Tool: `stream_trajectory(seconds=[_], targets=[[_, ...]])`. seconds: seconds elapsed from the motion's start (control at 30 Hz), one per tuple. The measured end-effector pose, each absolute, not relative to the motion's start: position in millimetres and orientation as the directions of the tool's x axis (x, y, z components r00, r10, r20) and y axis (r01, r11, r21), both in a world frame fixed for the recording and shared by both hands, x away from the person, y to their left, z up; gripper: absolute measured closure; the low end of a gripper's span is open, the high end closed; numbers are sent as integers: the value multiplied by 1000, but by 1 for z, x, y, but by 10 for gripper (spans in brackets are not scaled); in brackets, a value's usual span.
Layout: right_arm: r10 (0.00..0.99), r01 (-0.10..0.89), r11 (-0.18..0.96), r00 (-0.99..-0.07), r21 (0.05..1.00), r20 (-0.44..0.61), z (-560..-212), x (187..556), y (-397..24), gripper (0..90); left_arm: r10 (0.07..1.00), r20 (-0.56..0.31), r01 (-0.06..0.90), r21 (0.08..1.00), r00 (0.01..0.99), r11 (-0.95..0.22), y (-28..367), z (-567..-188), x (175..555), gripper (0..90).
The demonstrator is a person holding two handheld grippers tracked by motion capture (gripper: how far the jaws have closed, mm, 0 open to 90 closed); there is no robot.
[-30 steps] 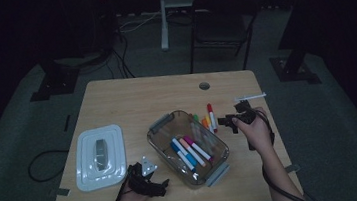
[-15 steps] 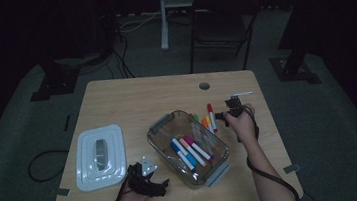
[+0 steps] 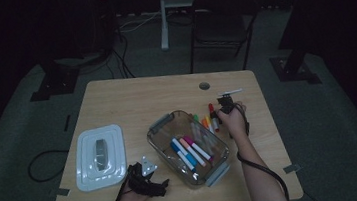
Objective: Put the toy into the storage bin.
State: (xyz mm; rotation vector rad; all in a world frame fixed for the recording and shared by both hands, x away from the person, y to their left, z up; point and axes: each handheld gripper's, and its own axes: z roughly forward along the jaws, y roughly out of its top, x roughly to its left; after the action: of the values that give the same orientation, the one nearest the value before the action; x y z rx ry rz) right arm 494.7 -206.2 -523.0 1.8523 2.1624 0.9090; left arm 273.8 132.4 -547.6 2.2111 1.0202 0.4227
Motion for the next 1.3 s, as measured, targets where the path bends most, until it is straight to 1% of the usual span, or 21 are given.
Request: stream_trajectory(seconds=[0.13, 0.17, 0.27, 0.33, 0.5, 0.6, 0.7, 0.77, 0.93, 0.97, 1.0, 1.1, 1.2, 1.3], targets=[[948, 851, 53, -207, 523, 241, -522, 494, -208, 755, 765, 17, 553, 681, 644, -480, 132, -548, 274, 5], [953, 851, 55, -201, 523, 226, -522, 493, -209, 759, 765, 16, 553, 682, 644, -480, 132, -548, 274, 5], [954, 854, 42, -189, 519, 233, -521, 491, -212, 762, 765, 16, 553, 681, 644, -480, 132, -548, 274, 5], [956, 841, 33, -184, 540, 229, -518, 487, -216, 763, 765, 16, 553, 682, 644, -480, 132, -548, 274, 5], [952, 826, 28, -195, 563, 238, -501, 470, -224, 763, 765, 16, 553, 682, 643, -478, 132, -548, 274, 5], [941, 818, 19, -209, 575, 266, -487, 456, -230, 762, 765, 15, 553, 682, 643, -479, 132, -548, 274, 5], [935, 818, 41, -234, 573, 267, -478, 446, -232, 763, 765, 15, 553, 681, 643, -479, 132, -548, 274, 5], [923, 813, 54, -262, 580, 280, -464, 432, -236, 763, 765, 15, 553, 682, 643, -479, 132, -548, 274, 5], [899, 786, 62, -312, 615, 308, -437, 409, -237, 763, 765, 15, 553, 682, 643, -479, 132, -548, 274, 5], [899, 786, 62, -312, 615, 308, -437, 409, -237, 763, 765, 15, 553, 682, 643, -479, 132, -548, 274, 5], [887, 768, 75, -342, 636, 309, -425, 400, -234, 763, 765, 15, 553, 682, 643, -479, 132, -548, 274, 5], [866, 750, 85, -382, 656, 324, -412, 390, -229, 762, 766, 15, 553, 683, 642, -477, 132, -548, 274, 5], [854, 703, 94, -420, 705, 305, -398, 378, -222, 762, 766, 15, 553, 683, 642, -477, 132, -548, 274, 5], [835, 674, 102, -458, 732, 305, -388, 368, -214, 763, 767, 15, 553, 684, 642, -476, 132, -548, 274, 5]])
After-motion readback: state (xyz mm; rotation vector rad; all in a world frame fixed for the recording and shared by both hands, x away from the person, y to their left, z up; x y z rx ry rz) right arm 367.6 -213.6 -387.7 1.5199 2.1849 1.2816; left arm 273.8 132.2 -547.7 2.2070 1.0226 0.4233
